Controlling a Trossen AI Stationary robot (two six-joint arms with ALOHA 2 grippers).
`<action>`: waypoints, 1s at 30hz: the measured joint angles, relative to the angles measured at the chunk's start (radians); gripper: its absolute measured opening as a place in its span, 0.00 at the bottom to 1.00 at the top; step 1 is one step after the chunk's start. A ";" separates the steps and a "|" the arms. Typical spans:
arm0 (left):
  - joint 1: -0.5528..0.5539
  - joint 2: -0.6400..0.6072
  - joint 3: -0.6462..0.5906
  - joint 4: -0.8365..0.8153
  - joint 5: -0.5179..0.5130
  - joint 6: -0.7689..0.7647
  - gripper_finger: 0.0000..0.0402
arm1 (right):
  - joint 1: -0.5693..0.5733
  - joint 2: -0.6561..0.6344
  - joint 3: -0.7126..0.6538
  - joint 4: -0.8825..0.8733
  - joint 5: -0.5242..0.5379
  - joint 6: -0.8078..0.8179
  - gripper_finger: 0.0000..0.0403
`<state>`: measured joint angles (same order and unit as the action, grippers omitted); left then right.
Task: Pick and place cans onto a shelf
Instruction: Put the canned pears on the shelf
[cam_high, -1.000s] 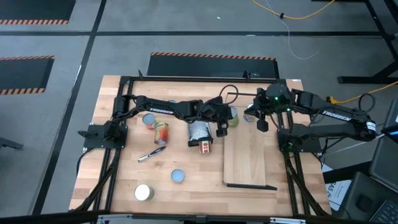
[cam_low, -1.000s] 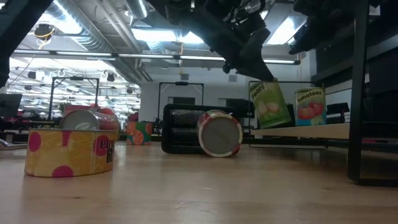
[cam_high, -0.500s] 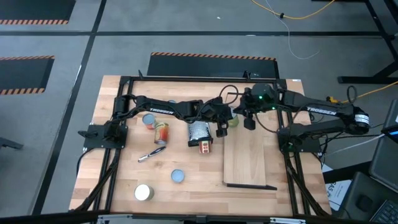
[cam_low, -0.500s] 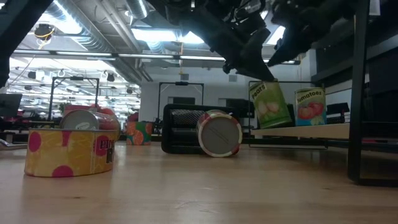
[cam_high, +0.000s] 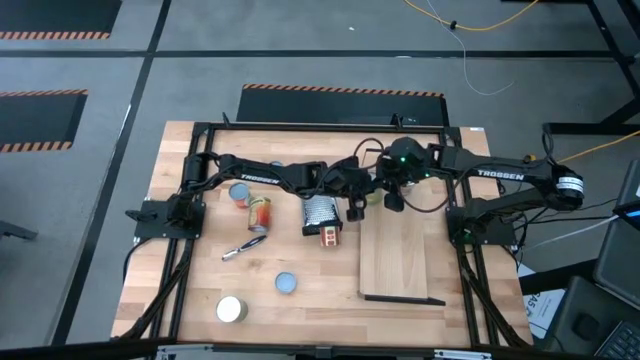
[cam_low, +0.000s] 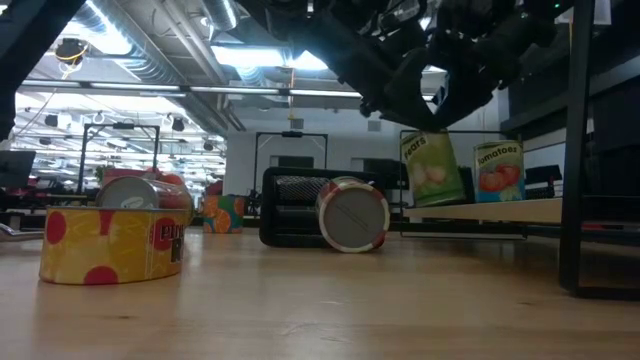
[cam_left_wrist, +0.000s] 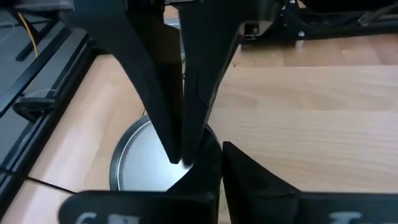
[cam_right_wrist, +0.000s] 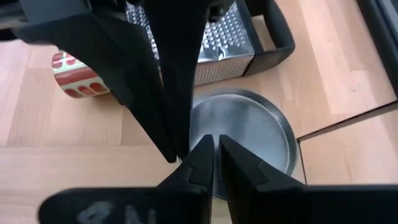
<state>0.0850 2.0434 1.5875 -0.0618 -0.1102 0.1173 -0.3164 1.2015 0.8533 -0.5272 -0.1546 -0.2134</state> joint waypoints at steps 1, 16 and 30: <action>-0.001 0.000 0.000 0.001 0.001 0.005 0.02 | 0.000 0.000 0.000 -0.011 0.000 0.000 0.07; -0.003 -0.002 0.000 0.012 0.000 0.047 0.10 | 0.000 -0.001 0.001 -0.072 0.003 -0.001 0.07; -0.004 -0.094 0.000 -0.037 -0.118 0.130 0.01 | 0.000 -0.129 -0.002 -0.082 0.004 0.001 0.03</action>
<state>0.0810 1.9493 1.5880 -0.0983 -0.2284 0.2471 -0.3163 1.0726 0.8513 -0.6095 -0.1501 -0.2127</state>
